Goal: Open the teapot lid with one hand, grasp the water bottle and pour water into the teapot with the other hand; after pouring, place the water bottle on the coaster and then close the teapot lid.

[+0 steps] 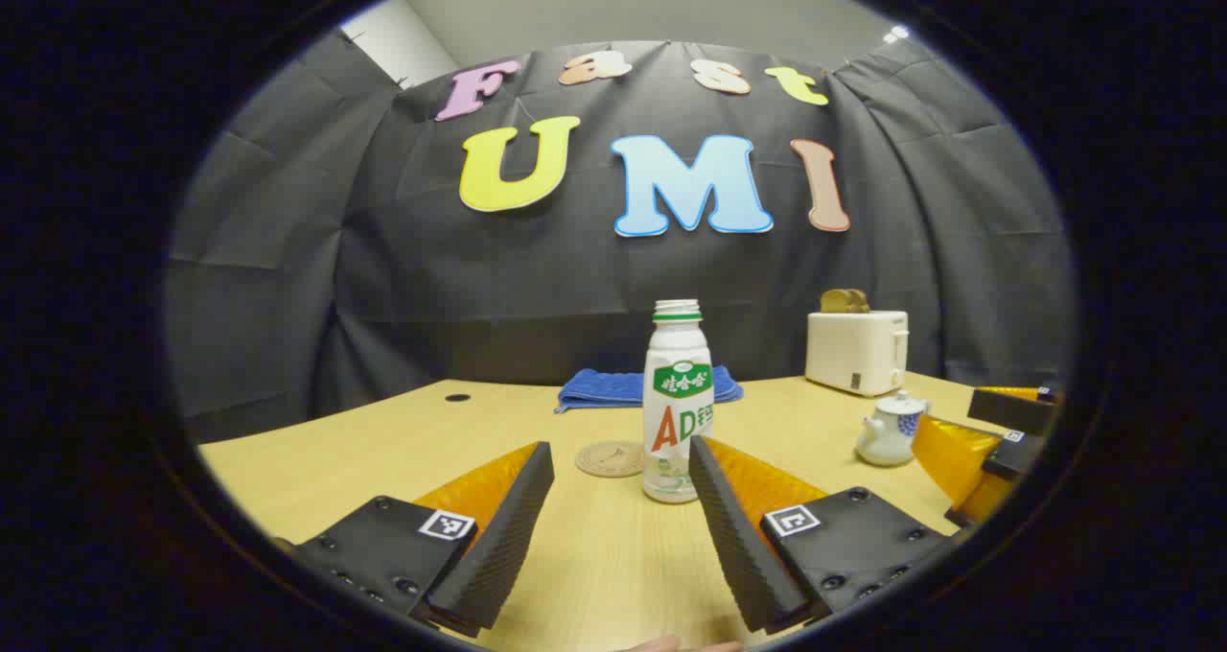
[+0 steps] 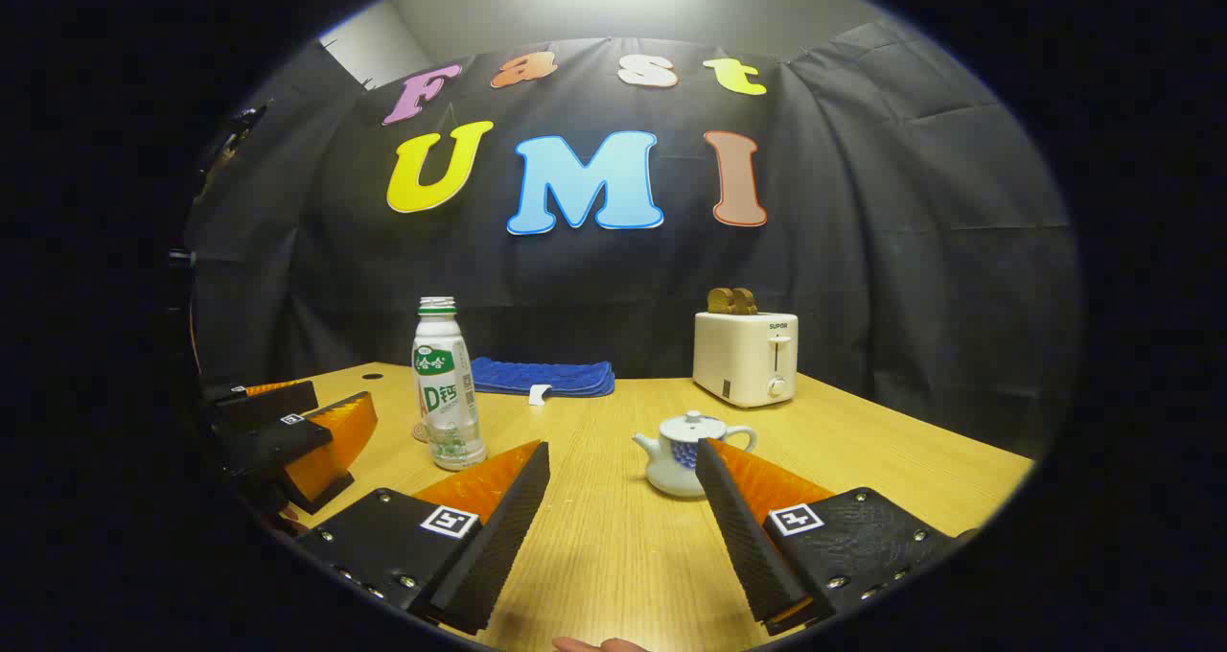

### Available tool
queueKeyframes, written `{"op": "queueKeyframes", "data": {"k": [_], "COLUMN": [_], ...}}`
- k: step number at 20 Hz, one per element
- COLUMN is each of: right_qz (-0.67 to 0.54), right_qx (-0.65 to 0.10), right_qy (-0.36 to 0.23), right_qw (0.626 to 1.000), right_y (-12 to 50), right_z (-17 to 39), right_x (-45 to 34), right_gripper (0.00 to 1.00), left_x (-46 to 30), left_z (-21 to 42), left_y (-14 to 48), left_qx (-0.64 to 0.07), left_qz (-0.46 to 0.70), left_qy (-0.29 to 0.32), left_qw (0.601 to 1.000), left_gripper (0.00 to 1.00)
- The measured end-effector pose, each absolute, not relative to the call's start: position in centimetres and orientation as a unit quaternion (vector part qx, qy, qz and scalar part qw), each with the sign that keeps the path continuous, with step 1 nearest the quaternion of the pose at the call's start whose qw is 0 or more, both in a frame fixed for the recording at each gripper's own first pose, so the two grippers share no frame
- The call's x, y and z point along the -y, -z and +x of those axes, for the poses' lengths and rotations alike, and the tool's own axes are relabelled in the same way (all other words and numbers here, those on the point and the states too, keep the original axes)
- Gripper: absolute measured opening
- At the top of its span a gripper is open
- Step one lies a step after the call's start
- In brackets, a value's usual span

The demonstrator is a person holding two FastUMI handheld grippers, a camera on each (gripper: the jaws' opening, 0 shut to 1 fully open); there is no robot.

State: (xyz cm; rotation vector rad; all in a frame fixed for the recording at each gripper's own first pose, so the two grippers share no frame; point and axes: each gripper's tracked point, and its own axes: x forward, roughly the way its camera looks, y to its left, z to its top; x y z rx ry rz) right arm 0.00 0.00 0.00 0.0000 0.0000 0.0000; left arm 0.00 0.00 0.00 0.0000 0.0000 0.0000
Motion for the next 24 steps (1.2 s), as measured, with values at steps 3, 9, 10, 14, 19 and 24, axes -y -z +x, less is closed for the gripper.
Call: {"op": "queueKeyframes", "data": {"k": [3,9,10,14,19,24], "right_qz": [-0.001,0.0,0.001,0.0,0.002,-0.006], "right_qx": [-0.001,-0.002,0.0,0.0,-0.034,-0.031], "right_qy": [-0.002,0.002,0.002,0.0,-0.019,0.012], "right_qw": [1.0,1.0,1.0,1.0,0.999,0.999], "right_y": [0.2,0.2,0.1,0.0,0.4,-1.0], "right_z": [-0.1,-0.1,-0.1,0.1,3.0,7.2], "right_x": [0.0,0.1,0.1,0.1,0.0,2.7], "right_gripper": [0.95,0.95,0.95,0.95,0.89,0.89], "left_x": [0.7,0.5,0.4,0.5,2.8,4.2], "left_z": [0.4,0.4,0.4,0.4,3.5,7.6], "left_y": [-0.1,0.0,-0.1,-0.2,-2.7,-5.7], "left_qx": [-0.002,-0.001,-0.001,0.001,0.008,0.03], "left_qz": [-0.002,-0.002,-0.002,-0.002,-0.006,-0.039], "left_qy": [0.023,0.022,0.02,0.02,0.067,0.078], "left_qw": [1.0,1.0,1.0,1.0,0.998,0.996], "left_gripper": [0.99,0.94,0.94,0.9,0.99,0.99]}}
